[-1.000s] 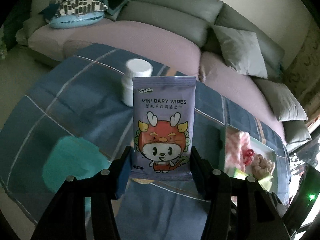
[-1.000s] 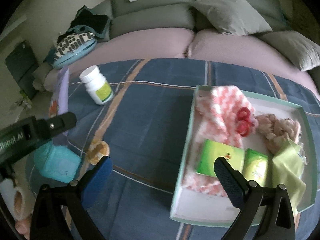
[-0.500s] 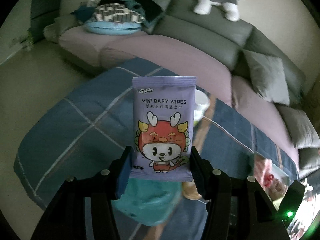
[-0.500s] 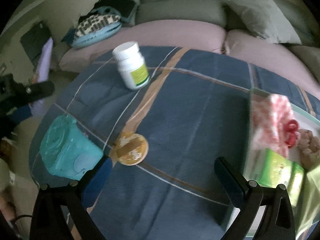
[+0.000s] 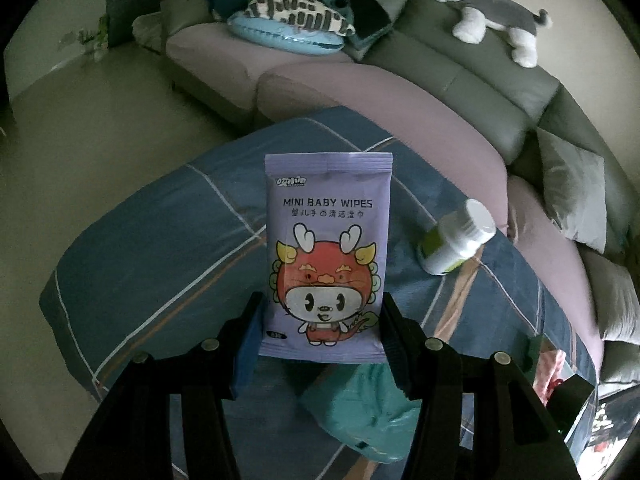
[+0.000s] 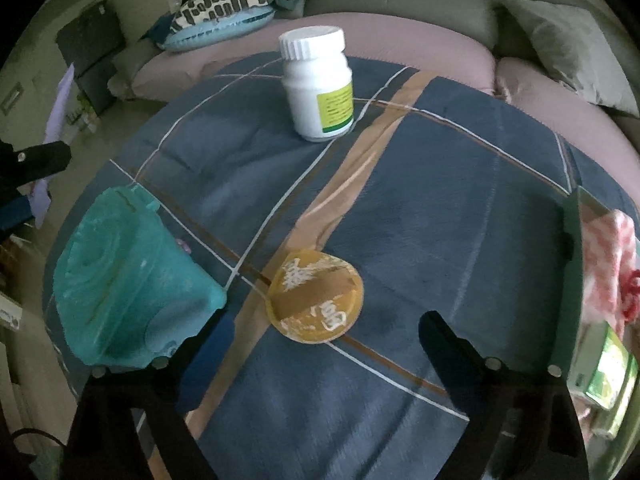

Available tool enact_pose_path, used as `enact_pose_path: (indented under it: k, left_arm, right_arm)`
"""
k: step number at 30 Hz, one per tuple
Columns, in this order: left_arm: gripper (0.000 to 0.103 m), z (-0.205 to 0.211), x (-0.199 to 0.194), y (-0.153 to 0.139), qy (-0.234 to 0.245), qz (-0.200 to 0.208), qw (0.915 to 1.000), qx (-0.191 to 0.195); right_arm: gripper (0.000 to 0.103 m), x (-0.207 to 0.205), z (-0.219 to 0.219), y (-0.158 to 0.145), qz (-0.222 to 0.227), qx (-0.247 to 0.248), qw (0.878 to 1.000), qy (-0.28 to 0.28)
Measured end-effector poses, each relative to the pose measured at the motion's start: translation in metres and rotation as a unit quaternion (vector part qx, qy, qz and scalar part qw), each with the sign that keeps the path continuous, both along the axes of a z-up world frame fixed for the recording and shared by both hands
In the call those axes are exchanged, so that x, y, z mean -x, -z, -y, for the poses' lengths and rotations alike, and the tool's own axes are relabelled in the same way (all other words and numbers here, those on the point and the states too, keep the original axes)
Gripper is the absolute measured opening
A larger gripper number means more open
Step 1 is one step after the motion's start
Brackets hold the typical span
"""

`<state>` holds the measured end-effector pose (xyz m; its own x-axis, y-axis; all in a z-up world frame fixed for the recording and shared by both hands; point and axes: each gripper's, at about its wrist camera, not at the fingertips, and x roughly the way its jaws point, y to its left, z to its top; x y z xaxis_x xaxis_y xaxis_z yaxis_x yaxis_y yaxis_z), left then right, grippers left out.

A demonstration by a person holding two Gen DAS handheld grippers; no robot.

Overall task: Organize soft objects
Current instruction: 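Grasp the purple wipes pack with the left tool while the right tool grasps the gold tin, then lift and carry the wipes pack and gold tin over the tray with both tools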

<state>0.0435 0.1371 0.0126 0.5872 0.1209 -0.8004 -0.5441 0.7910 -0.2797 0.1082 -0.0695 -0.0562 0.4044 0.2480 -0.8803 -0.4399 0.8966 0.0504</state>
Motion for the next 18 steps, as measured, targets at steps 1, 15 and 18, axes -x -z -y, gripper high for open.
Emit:
enact_pose_path:
  k: [1, 15, 18]
  left_arm:
    - [0.057, 0.0008, 0.0001, 0.0012, -0.002, -0.002, 1.0000, 0.001]
    - [0.057, -0.0004, -0.0010, 0.0057, -0.005, -0.006, 0.9999, 0.007]
    - [0.057, 0.0003, -0.0015, 0.0062, -0.006, -0.006, 0.9999, 0.006]
  right_arm:
    - [0.088, -0.0006, -0.0012, 0.0013, -0.001, 0.002, 1.000, -0.002]
    - [0.056, -0.0053, -0.0017, 0.0039, -0.010, -0.009, 1.000, -0.005]
    - [0.053, -0.0052, -0.0018, 0.0042, -0.012, -0.013, 1.000, -0.006]
